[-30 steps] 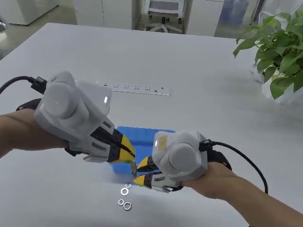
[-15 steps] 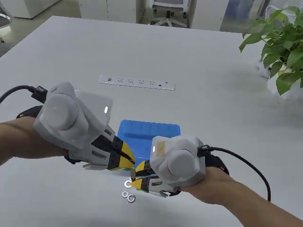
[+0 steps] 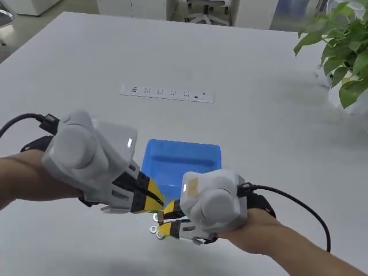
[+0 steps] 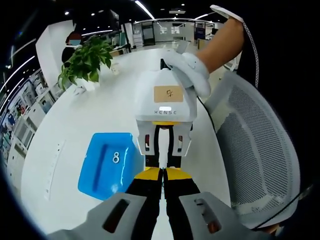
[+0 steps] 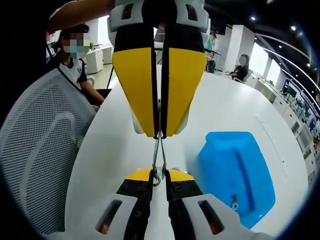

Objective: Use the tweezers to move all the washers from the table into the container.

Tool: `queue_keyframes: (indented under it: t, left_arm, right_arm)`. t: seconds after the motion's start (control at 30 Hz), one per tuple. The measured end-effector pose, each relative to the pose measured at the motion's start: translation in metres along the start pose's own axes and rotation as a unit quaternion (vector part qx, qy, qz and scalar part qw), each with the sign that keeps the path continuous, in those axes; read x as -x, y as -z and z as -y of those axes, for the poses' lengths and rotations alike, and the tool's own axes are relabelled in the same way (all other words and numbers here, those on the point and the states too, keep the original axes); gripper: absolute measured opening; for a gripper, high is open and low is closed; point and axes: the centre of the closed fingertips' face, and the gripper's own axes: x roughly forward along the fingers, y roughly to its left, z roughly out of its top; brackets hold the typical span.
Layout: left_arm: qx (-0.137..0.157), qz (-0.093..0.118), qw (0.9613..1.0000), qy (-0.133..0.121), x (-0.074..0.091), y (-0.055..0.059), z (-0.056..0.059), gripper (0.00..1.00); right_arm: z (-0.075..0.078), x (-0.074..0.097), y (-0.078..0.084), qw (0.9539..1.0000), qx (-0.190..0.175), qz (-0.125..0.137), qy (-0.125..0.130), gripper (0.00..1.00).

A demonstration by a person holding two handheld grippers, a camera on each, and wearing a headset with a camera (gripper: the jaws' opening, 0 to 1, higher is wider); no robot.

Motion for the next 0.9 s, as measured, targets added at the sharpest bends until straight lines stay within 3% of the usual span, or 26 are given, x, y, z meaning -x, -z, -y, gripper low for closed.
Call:
queue_keyframes:
  t: [0.4, 0.9]
  left_arm:
    - [0.006, -0.003, 1.0000, 0.005, -0.0054, 0.0092, 0.0062, 0.04]
    - [0.014, 0.013, 0.9998, 0.006, -0.0036, 0.0065, 0.0056, 0.04]
  right_arm:
    - [-0.0071, -0.0096, 0.0050, 0.9999, -0.011, 0.000, -0.009, 0.12]
    - [-0.0095, -0.0071, 0.0028, 0.9999, -0.010, 0.004, -0.009, 0.12]
